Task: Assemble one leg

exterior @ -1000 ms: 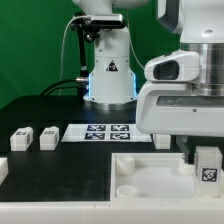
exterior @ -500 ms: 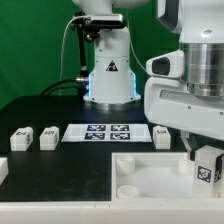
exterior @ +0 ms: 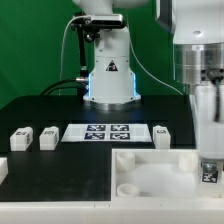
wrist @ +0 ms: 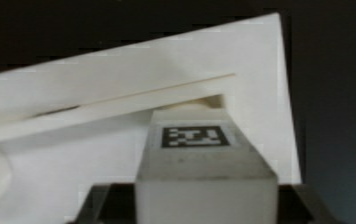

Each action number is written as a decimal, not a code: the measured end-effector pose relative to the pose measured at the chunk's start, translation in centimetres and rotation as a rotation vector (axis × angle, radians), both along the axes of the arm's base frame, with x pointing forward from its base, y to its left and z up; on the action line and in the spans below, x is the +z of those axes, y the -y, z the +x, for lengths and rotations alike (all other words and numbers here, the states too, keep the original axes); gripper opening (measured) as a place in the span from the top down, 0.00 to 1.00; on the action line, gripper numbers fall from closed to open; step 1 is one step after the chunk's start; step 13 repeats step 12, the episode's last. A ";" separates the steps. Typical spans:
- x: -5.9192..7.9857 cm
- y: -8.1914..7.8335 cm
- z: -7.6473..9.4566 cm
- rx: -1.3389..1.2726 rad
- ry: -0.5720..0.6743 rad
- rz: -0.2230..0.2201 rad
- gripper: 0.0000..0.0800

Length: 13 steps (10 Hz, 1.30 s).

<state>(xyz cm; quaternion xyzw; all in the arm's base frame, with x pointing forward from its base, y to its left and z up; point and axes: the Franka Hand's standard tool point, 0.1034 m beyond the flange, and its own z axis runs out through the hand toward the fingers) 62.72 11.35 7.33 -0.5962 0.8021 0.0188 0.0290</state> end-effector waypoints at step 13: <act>3.1 -2.5 0.3 0.064 0.039 0.019 0.19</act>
Offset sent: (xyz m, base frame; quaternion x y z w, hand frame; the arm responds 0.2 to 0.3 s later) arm 0.0000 0.0000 0.0000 0.0000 0.0000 0.2667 0.9638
